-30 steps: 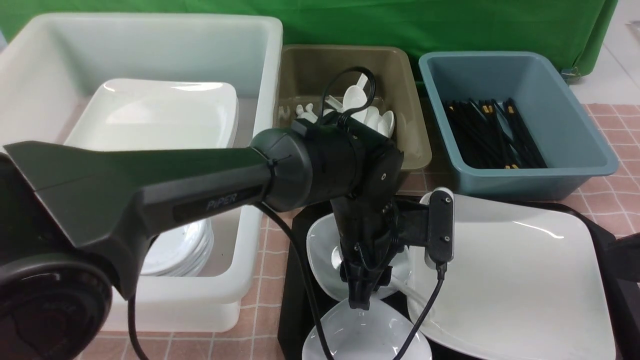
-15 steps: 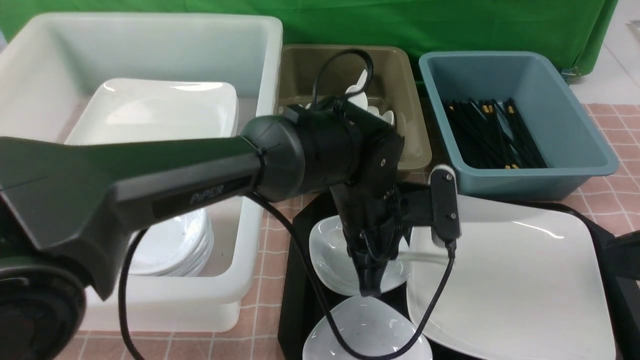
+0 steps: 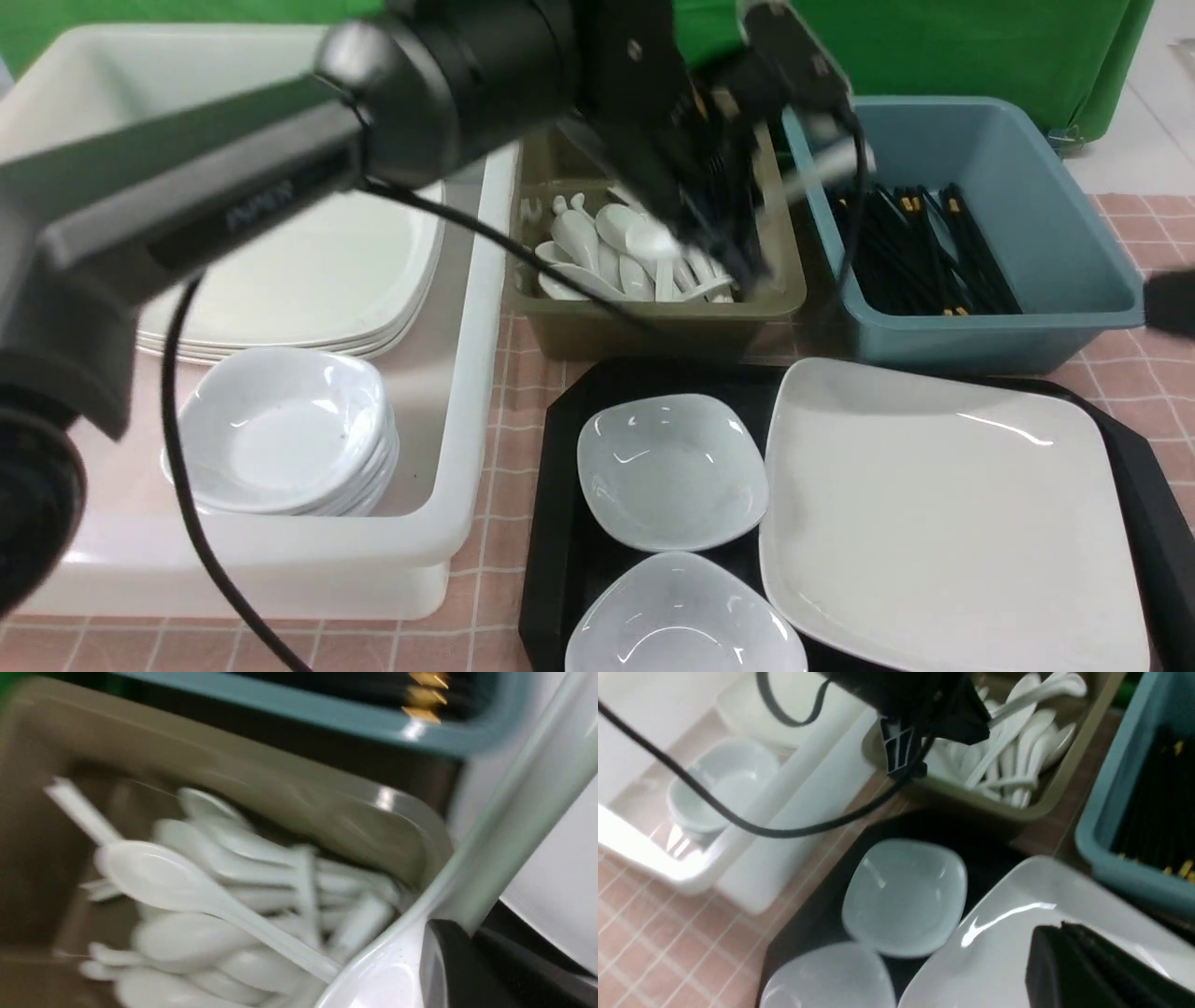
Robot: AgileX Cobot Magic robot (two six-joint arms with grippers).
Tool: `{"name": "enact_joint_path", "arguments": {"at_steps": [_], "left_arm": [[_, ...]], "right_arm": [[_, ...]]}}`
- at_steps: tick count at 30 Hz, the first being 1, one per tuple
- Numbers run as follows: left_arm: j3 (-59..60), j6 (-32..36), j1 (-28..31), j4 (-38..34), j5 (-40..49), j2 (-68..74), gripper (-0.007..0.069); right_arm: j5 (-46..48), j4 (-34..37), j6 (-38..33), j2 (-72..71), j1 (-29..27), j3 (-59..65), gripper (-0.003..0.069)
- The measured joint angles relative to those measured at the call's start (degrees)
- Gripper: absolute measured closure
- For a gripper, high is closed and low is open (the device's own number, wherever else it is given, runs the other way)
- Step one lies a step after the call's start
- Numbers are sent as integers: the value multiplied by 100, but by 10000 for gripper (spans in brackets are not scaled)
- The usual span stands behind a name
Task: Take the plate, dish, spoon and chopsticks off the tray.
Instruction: Use the left arm to put the soup spoon into the small storage box in the middle, then use the left arm to grab a small plate from the dinner plate
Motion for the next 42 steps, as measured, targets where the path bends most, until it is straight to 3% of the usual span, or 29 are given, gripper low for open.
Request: {"name": "enact_joint_path", "arguments": {"at_steps": [5,11,16,18,20,22,23,24,29,31,38,42], "left_arm": [[-29,-507,471,-32,-1294,164,622],[-29,-806,661,-134,-1707,737,587],[-29,-1016,672,-143,-1701,977,435],[-29,-1057,672,-143,-1557,955,308],[-29,-1224,666,-143,-1252,835,230],[-29,-1649,635,-143,-407,549,201],[-29,-1649,635,-143,-407,549,201],[-29,-1904,575,-151,400,235,253],[-34,-1974,152,-305,2511,-388,554],[29,-2021,-92,-373,2973,-485,603],[1194,-2149,-969,-615,3162,-523,623],[1790,-2378,-1149,-524,3039,-450,539]], "right_arm": [[-636,46,0,53,0,0,629],[-739,61,0,380,0,0,629],[-696,61,0,523,0,2,629],[-638,61,0,523,0,2,629],[-536,61,0,517,0,2,629],[-348,61,0,517,0,2,629],[-331,61,0,517,0,2,629],[-203,61,0,517,0,2,629],[132,65,0,517,0,2,629],[337,72,-10,517,0,2,629],[1533,67,-456,517,0,2,629],[2293,-1,-808,517,0,9,629]]}}
